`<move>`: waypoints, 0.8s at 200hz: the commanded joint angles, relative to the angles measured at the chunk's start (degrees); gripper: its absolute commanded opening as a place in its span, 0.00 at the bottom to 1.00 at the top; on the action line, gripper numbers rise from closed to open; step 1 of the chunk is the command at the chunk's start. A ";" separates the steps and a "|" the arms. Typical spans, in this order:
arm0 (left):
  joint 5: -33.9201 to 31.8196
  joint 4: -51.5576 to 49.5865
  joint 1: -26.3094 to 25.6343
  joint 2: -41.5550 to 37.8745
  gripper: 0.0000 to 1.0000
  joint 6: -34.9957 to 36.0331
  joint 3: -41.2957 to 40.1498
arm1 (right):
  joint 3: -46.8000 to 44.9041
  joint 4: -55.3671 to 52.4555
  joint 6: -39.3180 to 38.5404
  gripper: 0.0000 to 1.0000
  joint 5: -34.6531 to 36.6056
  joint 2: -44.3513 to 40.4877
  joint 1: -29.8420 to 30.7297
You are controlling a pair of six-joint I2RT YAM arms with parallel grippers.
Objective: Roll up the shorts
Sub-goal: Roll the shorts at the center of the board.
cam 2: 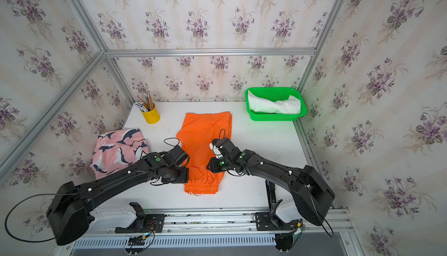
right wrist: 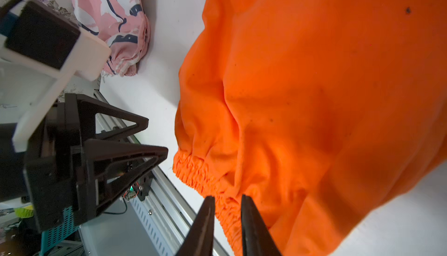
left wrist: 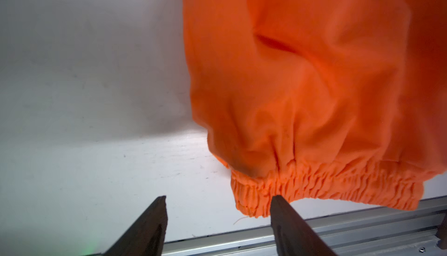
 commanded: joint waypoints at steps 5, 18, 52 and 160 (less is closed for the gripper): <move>2.90 2.25 -0.87 -2.58 0.71 -3.41 -3.24 | -2.59 -1.28 0.93 0.24 -3.42 -0.51 0.62; 4.31 3.87 -1.01 -3.48 0.71 -3.60 -4.46 | -4.13 -0.65 1.23 0.23 -3.67 -0.52 0.71; 6.01 4.81 -1.42 -1.87 0.72 -2.37 -3.26 | -6.83 6.43 1.73 0.23 -8.93 2.14 1.14; 7.65 19.99 -7.39 6.15 0.41 -8.18 -7.27 | -7.13 3.54 -2.22 0.27 -3.84 2.38 1.24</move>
